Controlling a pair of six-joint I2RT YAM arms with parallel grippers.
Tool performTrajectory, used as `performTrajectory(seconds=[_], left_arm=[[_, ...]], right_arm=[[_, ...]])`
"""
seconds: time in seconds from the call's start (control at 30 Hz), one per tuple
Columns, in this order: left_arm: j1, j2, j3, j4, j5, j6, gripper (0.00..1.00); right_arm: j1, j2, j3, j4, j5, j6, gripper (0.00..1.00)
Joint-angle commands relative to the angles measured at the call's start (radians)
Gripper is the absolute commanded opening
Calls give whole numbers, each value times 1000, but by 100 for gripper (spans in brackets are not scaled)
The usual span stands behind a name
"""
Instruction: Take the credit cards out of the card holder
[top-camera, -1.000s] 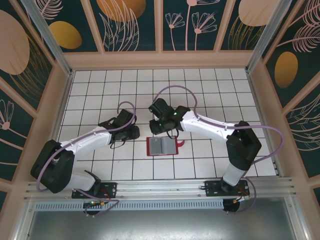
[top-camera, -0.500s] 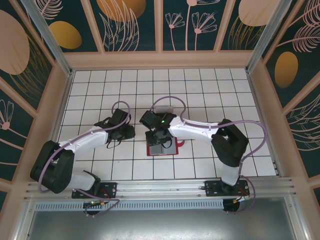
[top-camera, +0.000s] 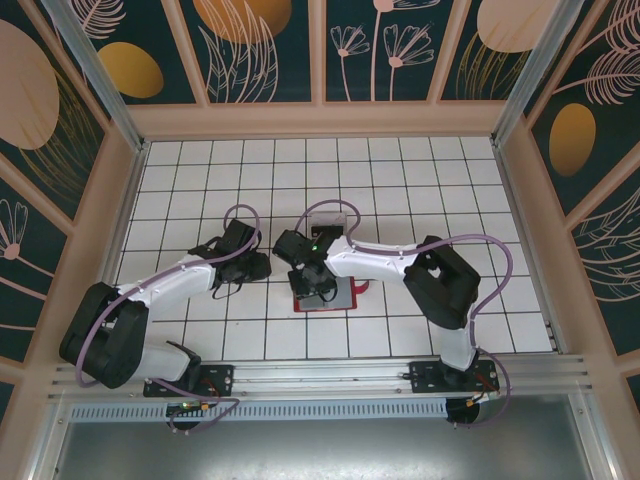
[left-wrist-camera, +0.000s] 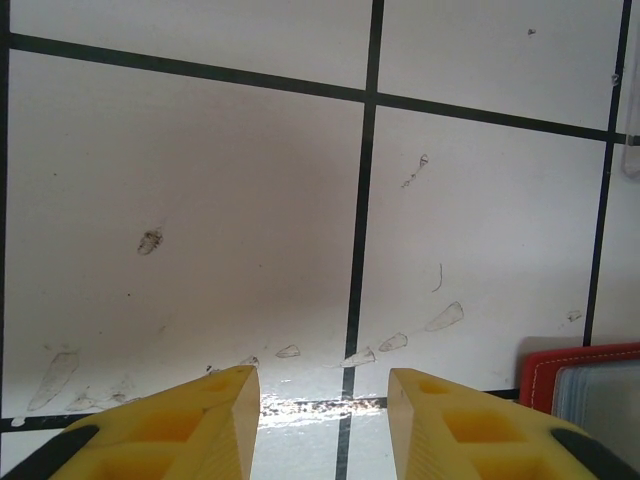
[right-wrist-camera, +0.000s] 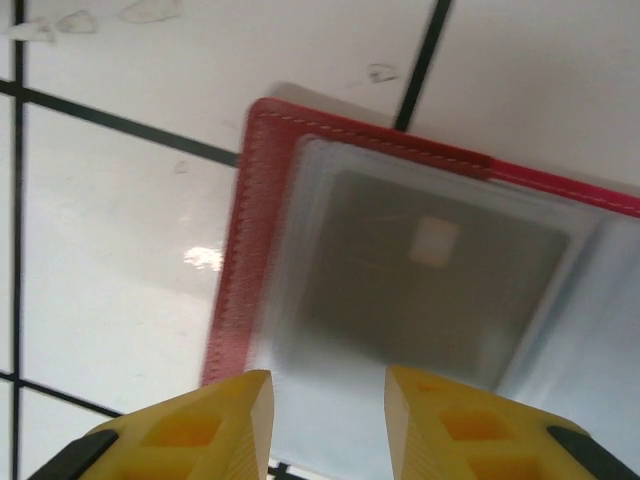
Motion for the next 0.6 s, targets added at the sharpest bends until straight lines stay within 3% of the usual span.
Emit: performTrajectory(seconds=[0.0,0.57], left_arm=[[4,-19,-15,13,15,3,40],[5,-39,-25,16,36,0,41]], right_arm=[[12,4,19,68,-65,29,35],[-3,23,-79,166,-111,54,38]])
